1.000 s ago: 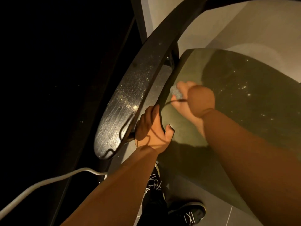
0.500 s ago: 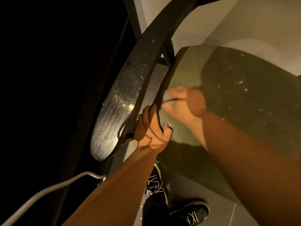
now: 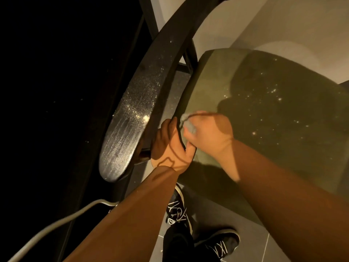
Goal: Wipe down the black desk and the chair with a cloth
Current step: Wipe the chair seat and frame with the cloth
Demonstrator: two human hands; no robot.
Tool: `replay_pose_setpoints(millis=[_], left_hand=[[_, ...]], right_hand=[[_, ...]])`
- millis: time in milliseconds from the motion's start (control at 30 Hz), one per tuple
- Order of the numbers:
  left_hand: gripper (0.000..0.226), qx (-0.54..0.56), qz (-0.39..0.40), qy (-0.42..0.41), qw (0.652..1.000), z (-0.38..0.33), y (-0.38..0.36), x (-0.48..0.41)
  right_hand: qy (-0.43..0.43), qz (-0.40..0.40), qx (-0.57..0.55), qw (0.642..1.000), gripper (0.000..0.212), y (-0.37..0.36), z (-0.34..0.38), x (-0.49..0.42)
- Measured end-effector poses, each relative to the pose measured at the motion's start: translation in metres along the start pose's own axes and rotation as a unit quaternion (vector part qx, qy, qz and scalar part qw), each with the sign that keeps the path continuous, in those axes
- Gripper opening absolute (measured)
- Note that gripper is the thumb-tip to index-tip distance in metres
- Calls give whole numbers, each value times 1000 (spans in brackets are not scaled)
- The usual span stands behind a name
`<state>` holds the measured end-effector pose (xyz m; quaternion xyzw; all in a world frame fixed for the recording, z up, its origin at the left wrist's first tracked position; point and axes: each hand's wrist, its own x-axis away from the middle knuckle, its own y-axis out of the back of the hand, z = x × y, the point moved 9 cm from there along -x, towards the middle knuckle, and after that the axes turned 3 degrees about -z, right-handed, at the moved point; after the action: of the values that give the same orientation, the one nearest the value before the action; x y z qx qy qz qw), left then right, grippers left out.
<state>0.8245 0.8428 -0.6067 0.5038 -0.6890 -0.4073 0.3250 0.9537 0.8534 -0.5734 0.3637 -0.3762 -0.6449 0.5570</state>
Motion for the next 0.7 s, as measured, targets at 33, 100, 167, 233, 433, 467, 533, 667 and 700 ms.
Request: replay_pose_setpoints(millis=[33, 100, 167, 233, 433, 467, 533, 667, 700], left_hand=[[74, -2, -1, -1, 1000, 0, 0, 0], [78, -11, 6, 1, 1000, 1, -1, -1], [82, -16, 7, 2, 1000, 1, -1, -1], [82, -17, 7, 1, 1000, 0, 0, -1], [81, -10, 9, 5, 1000, 2, -4, -1], [80, -10, 6, 1, 1000, 2, -4, 0], [80, -12, 5, 2, 1000, 3, -4, 1], [82, -15, 17, 11, 1000, 4, -5, 0], [81, -16, 17, 10, 1000, 4, -5, 0]], right_hand=[[29, 25, 16, 999, 29, -2, 3, 5], [68, 76, 54, 993, 26, 0, -6, -3], [45, 87, 118, 988, 29, 8, -33, -26], [-18, 55, 157, 986, 30, 22, -57, -40], [-47, 53, 36, 997, 40, 8, -17, 14], [-32, 42, 28, 998, 39, 3, -11, 24], [3, 49, 29, 998, 36, 3, -15, 26], [-55, -50, 126, 989, 30, 47, -67, -16], [-104, -64, 137, 983, 28, 55, -84, -22]])
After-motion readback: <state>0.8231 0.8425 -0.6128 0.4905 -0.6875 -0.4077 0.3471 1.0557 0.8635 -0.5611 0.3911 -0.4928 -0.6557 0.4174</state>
